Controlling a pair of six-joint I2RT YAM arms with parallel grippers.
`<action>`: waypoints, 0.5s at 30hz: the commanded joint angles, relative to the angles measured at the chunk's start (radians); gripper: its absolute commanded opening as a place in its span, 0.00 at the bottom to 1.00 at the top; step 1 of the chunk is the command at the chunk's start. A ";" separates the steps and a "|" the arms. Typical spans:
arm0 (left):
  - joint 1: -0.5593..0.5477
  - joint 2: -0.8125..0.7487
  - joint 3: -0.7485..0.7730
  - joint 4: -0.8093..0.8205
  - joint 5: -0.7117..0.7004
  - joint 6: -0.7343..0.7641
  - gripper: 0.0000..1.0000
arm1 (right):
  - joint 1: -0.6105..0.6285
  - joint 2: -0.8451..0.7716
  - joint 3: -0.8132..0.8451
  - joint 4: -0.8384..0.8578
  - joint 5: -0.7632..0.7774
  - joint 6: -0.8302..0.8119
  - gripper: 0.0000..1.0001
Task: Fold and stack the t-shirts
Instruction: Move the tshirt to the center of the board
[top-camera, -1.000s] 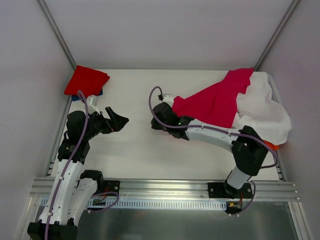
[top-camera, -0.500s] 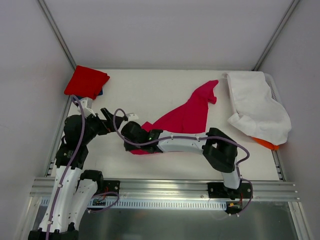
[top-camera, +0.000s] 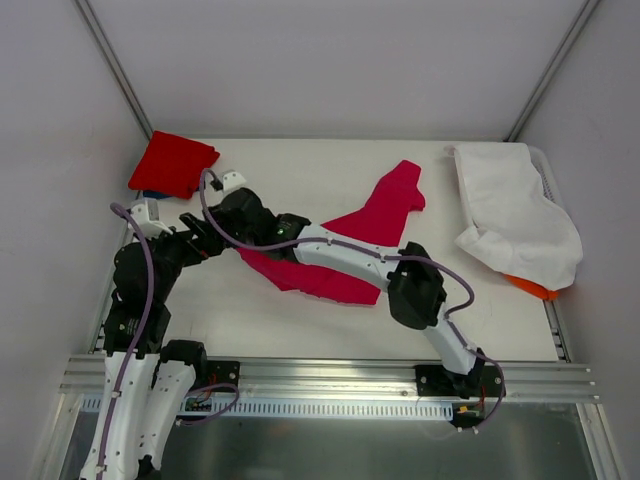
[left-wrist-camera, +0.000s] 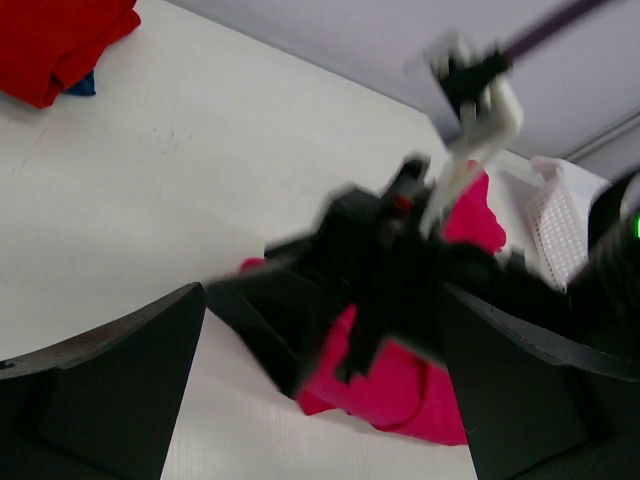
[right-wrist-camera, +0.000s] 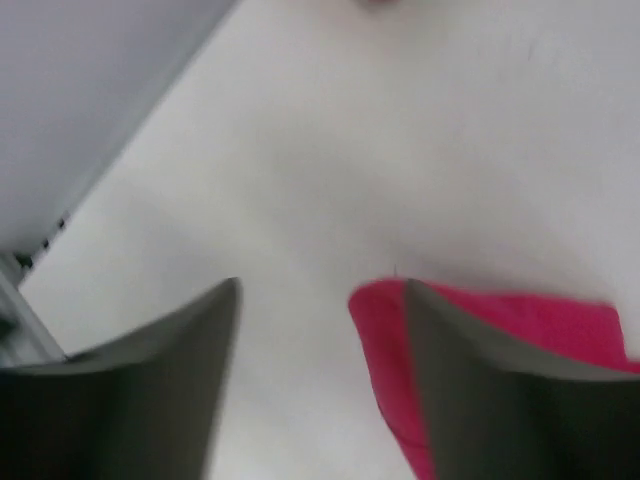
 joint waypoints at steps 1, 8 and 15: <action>-0.007 -0.001 0.013 -0.072 0.013 0.020 0.99 | -0.073 0.134 0.275 0.038 -0.024 -0.115 0.82; -0.007 0.035 0.013 -0.072 0.034 0.018 0.99 | -0.214 0.066 0.333 -0.052 0.047 -0.107 0.99; -0.007 0.320 0.045 -0.019 0.278 -0.049 0.99 | -0.269 -0.367 -0.269 0.032 0.230 -0.100 1.00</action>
